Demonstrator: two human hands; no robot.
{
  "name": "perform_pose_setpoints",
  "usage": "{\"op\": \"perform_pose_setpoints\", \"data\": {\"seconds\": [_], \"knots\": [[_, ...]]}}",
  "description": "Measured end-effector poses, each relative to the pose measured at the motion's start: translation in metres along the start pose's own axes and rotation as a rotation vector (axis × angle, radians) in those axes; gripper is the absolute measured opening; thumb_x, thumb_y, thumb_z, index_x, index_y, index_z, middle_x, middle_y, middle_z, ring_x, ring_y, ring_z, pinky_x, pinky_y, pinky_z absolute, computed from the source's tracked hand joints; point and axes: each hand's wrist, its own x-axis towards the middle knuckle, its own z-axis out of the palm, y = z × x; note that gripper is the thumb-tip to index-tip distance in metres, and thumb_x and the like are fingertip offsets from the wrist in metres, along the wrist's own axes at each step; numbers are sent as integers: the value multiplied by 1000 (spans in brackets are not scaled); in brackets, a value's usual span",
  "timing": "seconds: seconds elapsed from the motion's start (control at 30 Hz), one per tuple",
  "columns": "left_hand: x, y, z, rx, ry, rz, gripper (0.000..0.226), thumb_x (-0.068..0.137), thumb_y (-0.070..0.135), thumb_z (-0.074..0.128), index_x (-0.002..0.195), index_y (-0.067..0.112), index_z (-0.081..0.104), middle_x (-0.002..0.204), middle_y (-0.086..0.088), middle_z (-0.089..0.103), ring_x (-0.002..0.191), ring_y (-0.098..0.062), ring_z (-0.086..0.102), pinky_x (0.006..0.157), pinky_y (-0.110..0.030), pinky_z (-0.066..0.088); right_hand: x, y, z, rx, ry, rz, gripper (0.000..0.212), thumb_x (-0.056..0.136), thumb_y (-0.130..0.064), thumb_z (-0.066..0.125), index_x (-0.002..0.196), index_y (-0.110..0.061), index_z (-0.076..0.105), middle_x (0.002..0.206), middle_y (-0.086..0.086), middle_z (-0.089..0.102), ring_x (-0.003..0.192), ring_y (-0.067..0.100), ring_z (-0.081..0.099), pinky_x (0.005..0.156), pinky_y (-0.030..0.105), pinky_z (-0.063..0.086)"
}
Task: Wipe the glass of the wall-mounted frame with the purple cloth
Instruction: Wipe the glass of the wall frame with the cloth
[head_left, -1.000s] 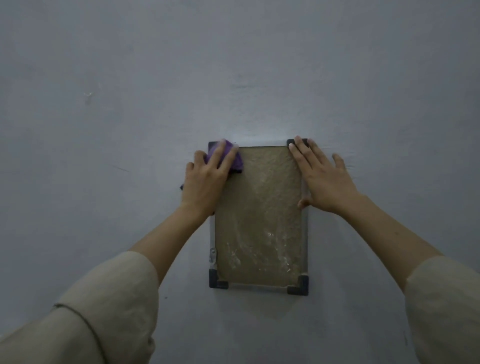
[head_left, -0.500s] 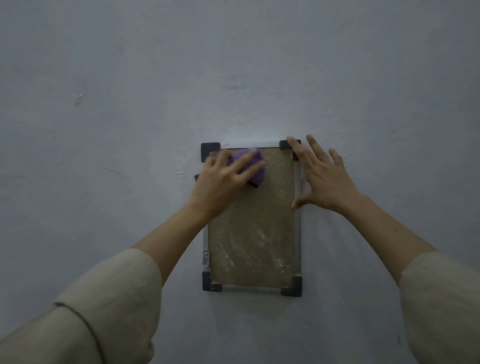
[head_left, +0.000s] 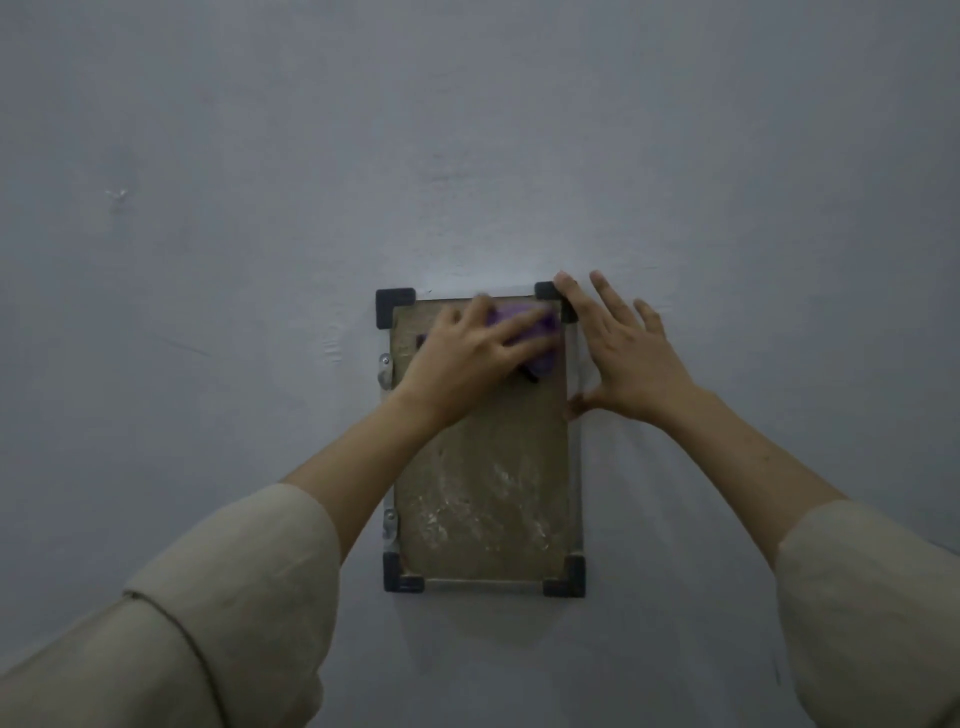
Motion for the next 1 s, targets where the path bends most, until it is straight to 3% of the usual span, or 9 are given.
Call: {"op": "perform_pose_setpoints", "data": {"seconds": [0.03,0.1,0.3,0.47,0.53,0.73,0.8,0.93,1.0], "knots": [[3,2,0,17,-24,92,59,89,10,55,141,27,35,153,-5,29,118,-38,42,90,-50,44,0,0,0,-2,3,0,138,53,-51,83,145,-28,-17,159,-1,-1,145,17,-10,115,50,8],[6,-4,-1,72,-42,104,58,90,11,52,141,28,34,154,-4,27,118,-38,42,88,-49,45,-1,0,1,-2,11,2,137,53,-50,83,145,-29,-16,158,0,4,145,18,-7,115,50,9],[0,-19,-6,-2,6,-419,53,93,9,44,141,28,35,152,-1,30,118,-40,37,84,-50,42,-1,-1,-1,-16,33,9,139,48,-56,83,147,-29,-11,157,2,12,145,21,1,114,50,14],[-13,3,4,19,-74,-51,61,91,9,48,145,27,25,156,-4,21,120,-37,38,92,-48,43,-2,-2,-1,-25,28,13,136,50,-50,84,147,-29,-10,157,-2,9,145,21,1,114,50,14],[-22,-9,5,36,-54,-39,60,90,8,50,144,27,31,154,-5,27,116,-40,43,86,-49,44,-3,-3,-2,-55,17,6,134,51,-52,83,147,-31,-8,158,-8,2,145,21,-1,113,52,13],[-71,-39,9,-36,12,-530,53,92,1,43,139,25,42,151,-2,33,107,-40,44,79,-47,44,-4,-11,-4,-138,-26,38,128,57,-52,81,147,-31,-8,157,-11,-11,145,22,-7,112,58,10],[-83,-24,10,-78,11,-474,53,88,-2,50,136,19,48,147,-8,39,101,-42,48,76,-48,48,-4,-17,-4,-157,-34,59,128,59,-49,81,147,-29,-10,157,-10,-12,145,22,-9,112,58,10],[-118,15,23,-59,12,-74,66,67,0,76,128,17,57,136,-12,53,90,-41,61,67,-46,55,-6,-24,0,-199,-28,104,124,64,-44,80,147,-26,-11,157,-8,-14,144,21,-11,111,58,12],[-133,11,26,-56,-5,-93,68,68,-2,75,130,20,55,138,-9,52,90,-39,61,66,-44,55,-10,-24,1,-200,-28,108,121,66,-44,78,148,-25,-9,157,-7,-13,145,21,-10,111,58,13]]}}
